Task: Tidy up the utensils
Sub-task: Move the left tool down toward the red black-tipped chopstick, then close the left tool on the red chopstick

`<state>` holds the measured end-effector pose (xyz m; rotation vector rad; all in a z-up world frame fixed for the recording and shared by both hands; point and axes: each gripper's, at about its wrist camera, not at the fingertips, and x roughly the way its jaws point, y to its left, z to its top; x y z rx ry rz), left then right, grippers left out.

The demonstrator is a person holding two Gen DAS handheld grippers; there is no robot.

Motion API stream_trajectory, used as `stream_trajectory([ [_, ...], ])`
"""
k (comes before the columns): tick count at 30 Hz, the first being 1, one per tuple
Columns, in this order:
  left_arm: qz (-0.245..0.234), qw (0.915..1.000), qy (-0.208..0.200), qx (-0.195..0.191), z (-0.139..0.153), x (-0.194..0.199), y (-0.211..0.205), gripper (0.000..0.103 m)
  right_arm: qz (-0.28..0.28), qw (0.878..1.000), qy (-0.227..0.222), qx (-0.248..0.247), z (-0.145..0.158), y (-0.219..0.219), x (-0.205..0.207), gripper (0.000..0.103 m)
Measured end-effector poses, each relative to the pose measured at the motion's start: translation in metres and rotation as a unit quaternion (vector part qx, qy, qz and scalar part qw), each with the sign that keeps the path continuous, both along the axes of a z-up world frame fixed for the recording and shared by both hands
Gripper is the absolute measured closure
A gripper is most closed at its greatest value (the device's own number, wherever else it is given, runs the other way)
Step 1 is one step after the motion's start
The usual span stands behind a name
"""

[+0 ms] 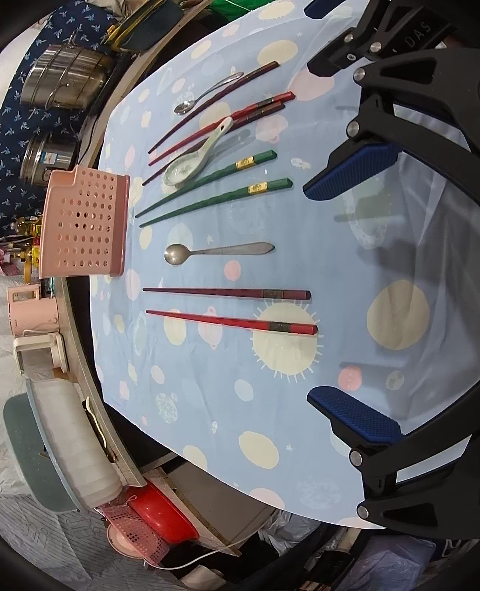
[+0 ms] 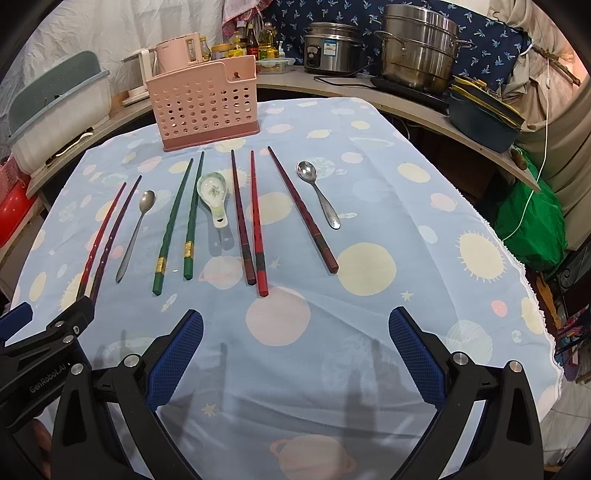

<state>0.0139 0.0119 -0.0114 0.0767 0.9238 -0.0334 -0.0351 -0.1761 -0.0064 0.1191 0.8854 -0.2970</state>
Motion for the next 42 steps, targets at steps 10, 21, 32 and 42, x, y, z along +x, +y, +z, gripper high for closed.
stream_trajectory([
  [10, 0.026, 0.9996, -0.001, 0.005, -0.007, 0.030, 0.028, 0.007, -0.007, 1.000, 0.011, 0.002, -0.009, -0.015, 0.018, 0.006],
  [21, 0.032, 0.9995, 0.000, -0.001, -0.010, 0.057, 0.041, 0.007, -0.021, 1.000, 0.012, -0.004, -0.011, -0.036, 0.042, 0.007],
  [32, 0.028, 0.9993, 0.021, -0.014, -0.024, 0.076, 0.050, 0.029, -0.033, 0.999, 0.012, 0.001, -0.015, -0.051, 0.063, 0.007],
  [42, 0.006, 0.9990, 0.041, -0.020, -0.039, 0.074, 0.041, 0.053, -0.030, 0.999, 0.017, 0.005, -0.019, -0.049, 0.069, 0.007],
])
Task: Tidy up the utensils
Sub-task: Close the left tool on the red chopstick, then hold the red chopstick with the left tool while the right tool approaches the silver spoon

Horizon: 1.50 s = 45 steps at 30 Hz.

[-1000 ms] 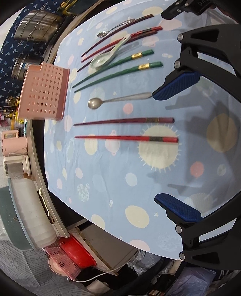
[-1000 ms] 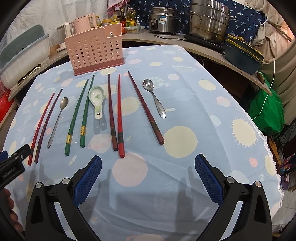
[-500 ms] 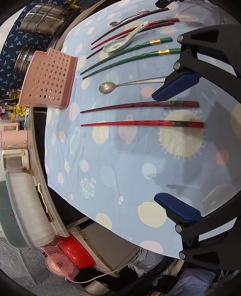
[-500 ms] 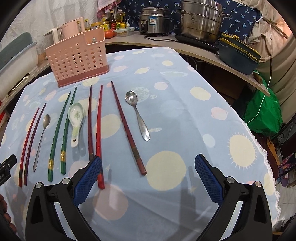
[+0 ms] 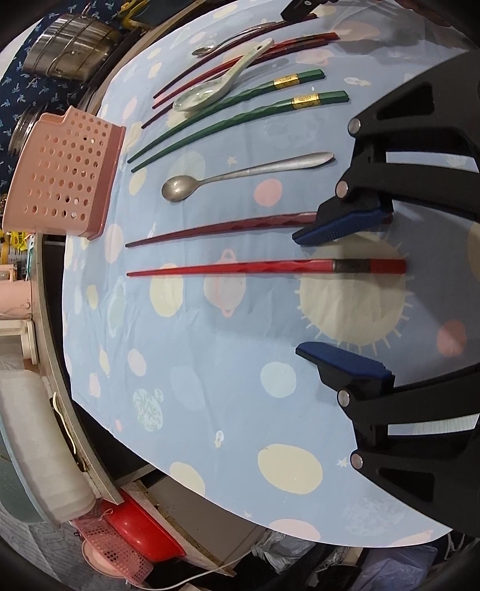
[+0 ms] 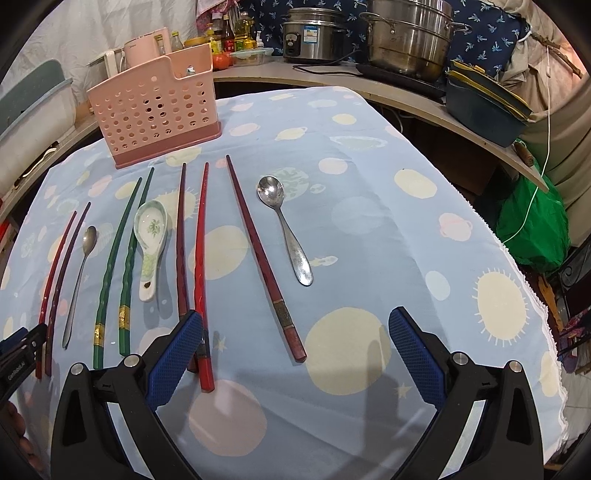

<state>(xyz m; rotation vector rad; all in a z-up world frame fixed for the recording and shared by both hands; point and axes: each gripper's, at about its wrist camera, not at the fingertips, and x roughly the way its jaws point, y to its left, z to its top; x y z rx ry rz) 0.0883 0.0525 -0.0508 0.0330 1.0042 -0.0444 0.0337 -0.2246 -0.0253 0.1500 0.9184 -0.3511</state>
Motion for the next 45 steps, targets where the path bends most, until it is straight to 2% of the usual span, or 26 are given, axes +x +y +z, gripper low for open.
stream_trajectory([
  [6, -0.008, 1.0000, 0.002, -0.004, 0.001, -0.007, -0.002, 0.060, 0.000, 1.000, 0.003, 0.000, -0.003, -0.003, 0.002, 0.007],
  [9, -0.011, 0.9999, 0.005, -0.006, 0.002, -0.011, -0.002, 0.067, -0.003, 1.000, 0.002, 0.000, -0.003, -0.008, 0.003, 0.008],
  [12, -0.013, 0.9999, 0.006, -0.009, 0.003, -0.013, -0.002, 0.077, -0.008, 1.000, 0.001, 0.000, -0.003, -0.015, 0.005, 0.010],
  [14, -0.015, 0.9998, 0.008, -0.011, 0.004, -0.013, -0.002, 0.092, -0.010, 1.000, 0.001, 0.001, -0.002, -0.019, 0.007, 0.013],
  [15, -0.016, 0.9997, 0.009, -0.016, 0.004, -0.013, -0.001, 0.095, -0.010, 1.000, 0.001, 0.001, -0.002, -0.020, 0.008, 0.014],
  [18, -0.017, 0.9995, 0.012, -0.022, 0.005, -0.013, 0.000, 0.096, -0.010, 1.000, -0.001, 0.006, 0.000, -0.024, 0.011, 0.018],
  [26, -0.019, 0.9994, 0.006, -0.027, 0.010, -0.014, 0.001, 0.096, 0.000, 1.000, -0.003, 0.007, 0.000, -0.019, 0.014, 0.019],
  [35, -0.015, 0.9993, -0.011, -0.033, 0.026, -0.011, 0.002, 0.096, 0.001, 1.000, -0.004, 0.008, 0.001, -0.024, 0.019, 0.028],
  [43, -0.015, 0.9989, -0.022, -0.039, 0.037, -0.008, 0.002, 0.096, -0.002, 1.000, -0.001, 0.018, -0.004, -0.034, 0.036, 0.043],
  [45, -0.015, 0.9989, -0.019, -0.040, 0.036, -0.009, 0.003, 0.096, -0.003, 1.000, 0.000, 0.022, -0.004, -0.035, 0.038, 0.044],
])
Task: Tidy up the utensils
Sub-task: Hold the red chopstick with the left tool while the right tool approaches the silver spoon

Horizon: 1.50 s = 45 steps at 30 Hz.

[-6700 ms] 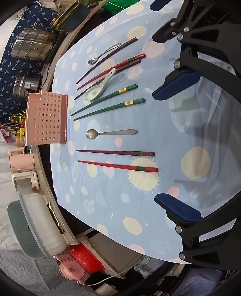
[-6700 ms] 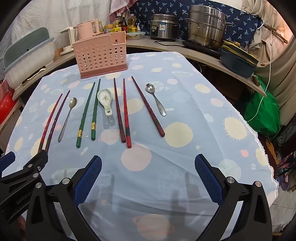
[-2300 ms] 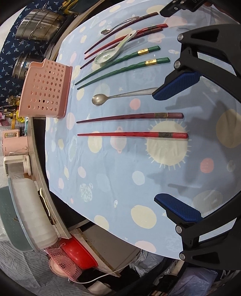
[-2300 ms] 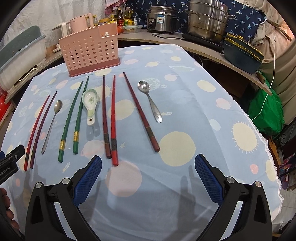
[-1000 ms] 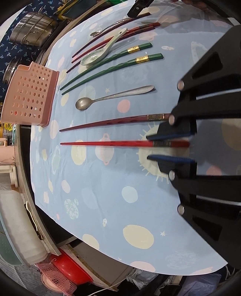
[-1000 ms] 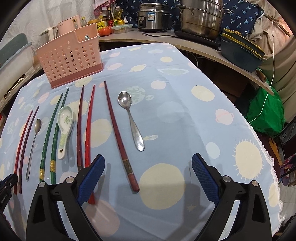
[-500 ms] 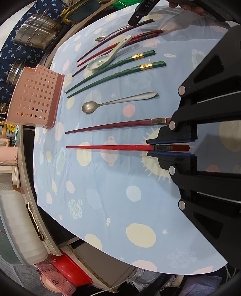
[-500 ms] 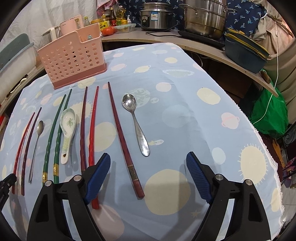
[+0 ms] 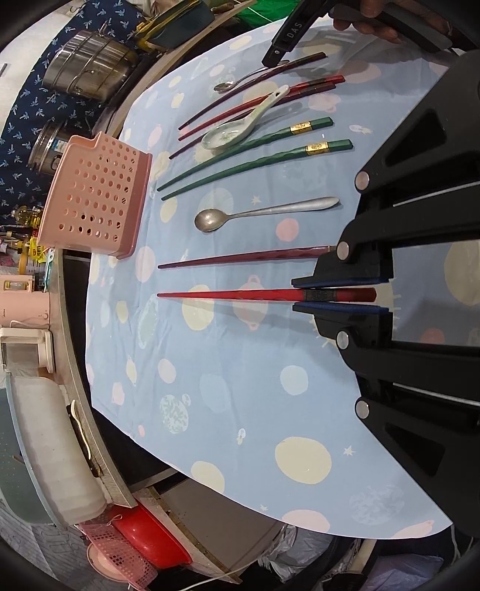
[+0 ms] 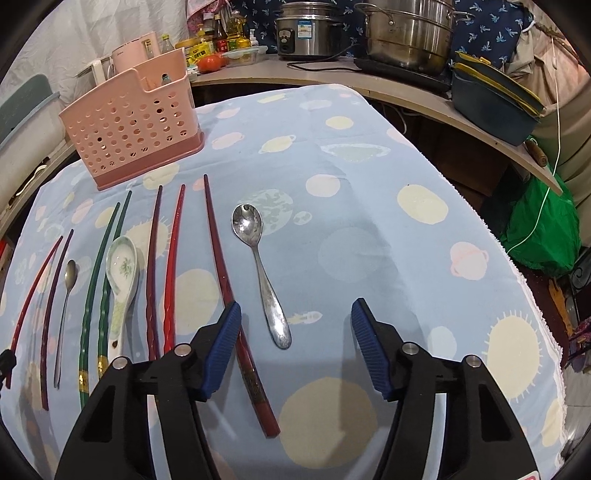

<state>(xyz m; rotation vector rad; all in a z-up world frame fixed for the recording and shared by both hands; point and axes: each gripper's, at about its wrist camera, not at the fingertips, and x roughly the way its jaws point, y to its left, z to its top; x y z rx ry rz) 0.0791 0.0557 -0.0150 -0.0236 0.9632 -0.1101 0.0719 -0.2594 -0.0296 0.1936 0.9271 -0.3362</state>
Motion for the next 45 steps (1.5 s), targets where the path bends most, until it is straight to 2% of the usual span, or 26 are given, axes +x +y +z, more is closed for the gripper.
stream_trajectory([
  [9, -0.004, 0.9993, 0.036, 0.004, -0.031, -0.015, 0.006, 0.094, 0.007, 1.000, 0.005, 0.004, -0.004, 0.010, -0.008, 0.044],
  [12, -0.007, 0.9995, 0.031, 0.008, -0.032, -0.023, 0.006, 0.093, 0.007, 1.000, 0.006, 0.005, -0.004, 0.012, -0.012, 0.044],
  [16, -0.006, 0.9995, 0.029, 0.007, -0.033, -0.027, 0.007, 0.084, 0.006, 1.000, 0.007, 0.006, -0.004, 0.013, -0.015, 0.044],
  [20, -0.005, 0.9996, 0.020, 0.020, -0.033, -0.028, 0.004, 0.082, 0.007, 1.000, 0.006, 0.006, -0.004, 0.013, -0.015, 0.044],
  [22, -0.002, 0.9996, 0.021, 0.018, -0.034, -0.026, 0.004, 0.082, 0.008, 1.000, 0.006, 0.006, -0.005, 0.013, -0.015, 0.044],
  [25, -0.008, 0.9995, 0.025, 0.015, -0.033, -0.026, 0.004, 0.096, 0.010, 1.000, 0.008, 0.005, -0.006, 0.013, -0.014, 0.044],
  [32, -0.007, 0.9995, 0.031, 0.007, -0.028, -0.025, 0.006, 0.096, 0.017, 1.000, 0.004, 0.002, -0.004, 0.008, -0.005, 0.048],
  [37, -0.006, 0.9997, 0.024, 0.003, -0.021, -0.023, 0.007, 0.096, 0.016, 1.000, -0.002, 0.013, 0.001, 0.001, 0.003, 0.059],
  [41, -0.006, 0.9998, 0.021, 0.003, -0.018, -0.022, 0.008, 0.096, 0.017, 1.000, -0.017, -0.006, 0.011, 0.001, 0.002, 0.059],
  [45, -0.006, 0.9997, 0.023, 0.002, -0.020, -0.020, 0.007, 0.096, 0.017, 1.000, 0.003, 0.007, 0.000, -0.005, 0.007, 0.060],
])
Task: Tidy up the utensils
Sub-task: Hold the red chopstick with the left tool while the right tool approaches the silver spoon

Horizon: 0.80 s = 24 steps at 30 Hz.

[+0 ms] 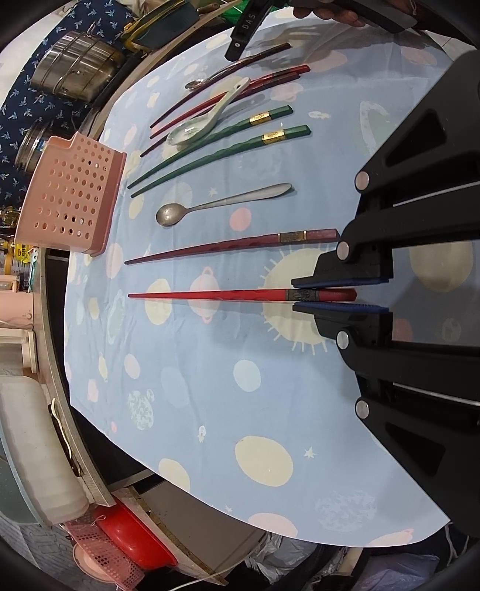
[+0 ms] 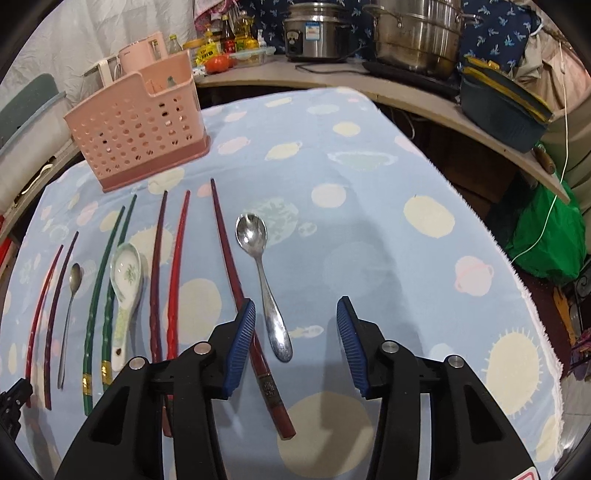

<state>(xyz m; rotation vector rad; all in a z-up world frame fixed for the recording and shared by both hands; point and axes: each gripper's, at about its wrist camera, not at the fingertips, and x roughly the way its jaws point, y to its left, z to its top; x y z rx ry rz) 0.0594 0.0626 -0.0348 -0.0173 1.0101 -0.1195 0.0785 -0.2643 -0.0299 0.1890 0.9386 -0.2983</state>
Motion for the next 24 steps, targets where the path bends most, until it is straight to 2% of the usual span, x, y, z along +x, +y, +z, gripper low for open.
stream_trajectory([
  [3, 0.000, 1.0000, 0.001, 0.001, -0.001, 0.000, 0.000, 0.096, 0.004, 1.000, -0.003, 0.000, -0.003, 0.002, -0.001, 0.061],
  [7, -0.001, 1.0000, 0.001, 0.001, -0.001, 0.001, 0.000, 0.096, 0.014, 1.000, -0.004, 0.008, -0.003, 0.004, 0.000, 0.074],
  [15, -0.001, 1.0000, 0.003, -0.001, -0.002, 0.001, -0.002, 0.096, 0.025, 0.999, -0.006, 0.024, -0.004, 0.003, 0.000, 0.075],
  [18, 0.000, 1.0000, 0.002, -0.002, -0.002, 0.002, -0.002, 0.096, 0.011, 0.999, -0.010, 0.036, -0.004, -0.006, -0.003, 0.084],
  [21, 0.000, 1.0000, 0.001, -0.003, -0.002, 0.003, -0.002, 0.096, 0.011, 0.999, -0.008, 0.051, -0.007, -0.012, -0.001, 0.084],
  [24, -0.001, 1.0000, 0.003, -0.004, -0.003, 0.003, -0.003, 0.096, 0.027, 0.999, 0.000, 0.041, -0.006, -0.004, 0.003, 0.084],
])
